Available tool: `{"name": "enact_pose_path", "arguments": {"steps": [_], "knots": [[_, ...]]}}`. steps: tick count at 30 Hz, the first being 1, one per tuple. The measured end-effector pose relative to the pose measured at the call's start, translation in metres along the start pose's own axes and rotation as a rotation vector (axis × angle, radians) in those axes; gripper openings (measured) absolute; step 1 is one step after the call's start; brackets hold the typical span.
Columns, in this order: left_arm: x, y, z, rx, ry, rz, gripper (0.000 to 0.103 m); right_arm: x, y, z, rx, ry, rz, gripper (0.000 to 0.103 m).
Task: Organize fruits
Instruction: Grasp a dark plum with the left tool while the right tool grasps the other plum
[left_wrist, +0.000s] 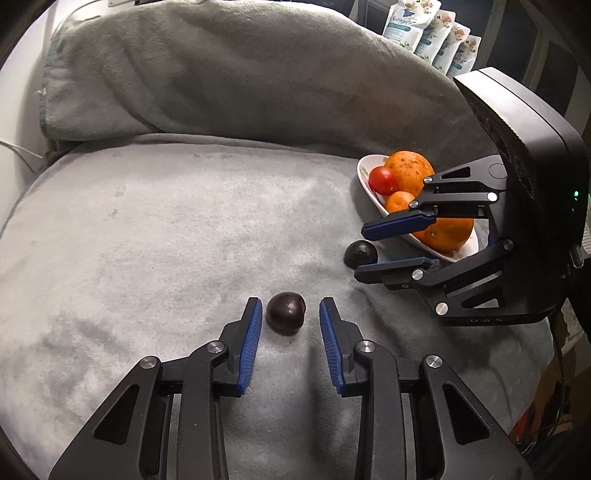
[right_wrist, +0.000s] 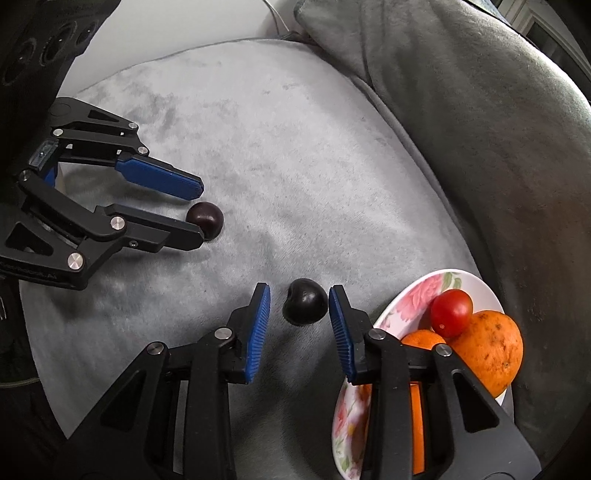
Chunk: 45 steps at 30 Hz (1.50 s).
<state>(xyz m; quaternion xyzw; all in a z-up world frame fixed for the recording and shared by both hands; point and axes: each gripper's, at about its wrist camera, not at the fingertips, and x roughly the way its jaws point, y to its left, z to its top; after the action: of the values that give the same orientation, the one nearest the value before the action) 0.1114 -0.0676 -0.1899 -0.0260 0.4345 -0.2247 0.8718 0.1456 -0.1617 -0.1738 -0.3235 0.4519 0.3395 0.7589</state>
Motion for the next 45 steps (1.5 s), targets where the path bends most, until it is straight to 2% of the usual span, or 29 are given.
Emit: {"name": "enact_pose_path", "arguments": {"steps": [12, 16, 27, 36, 45], "knots": [[0.002, 0.000, 0.000, -0.001, 0.003, 0.000, 0.028, 0.013, -0.004, 0.006, -0.003, 0.037, 0.001, 0.034], [0.004, 0.001, -0.001, -0.001, 0.006, 0.002, 0.027, 0.018, -0.002, 0.008, -0.010, 0.050, 0.005, 0.030], [0.008, 0.001, -0.001, 0.002, 0.006, 0.023, 0.019, 0.022, -0.004, 0.012, 0.008, 0.044, 0.008, 0.027], [0.007, 0.003, 0.000, -0.011, 0.000, 0.023, 0.018, 0.016, -0.003, 0.004, 0.029, 0.021, 0.002, 0.027], [-0.001, 0.003, -0.001, -0.015, -0.014, 0.026, 0.018, -0.003, -0.005, -0.003, 0.057, -0.039, 0.009, 0.027]]}}
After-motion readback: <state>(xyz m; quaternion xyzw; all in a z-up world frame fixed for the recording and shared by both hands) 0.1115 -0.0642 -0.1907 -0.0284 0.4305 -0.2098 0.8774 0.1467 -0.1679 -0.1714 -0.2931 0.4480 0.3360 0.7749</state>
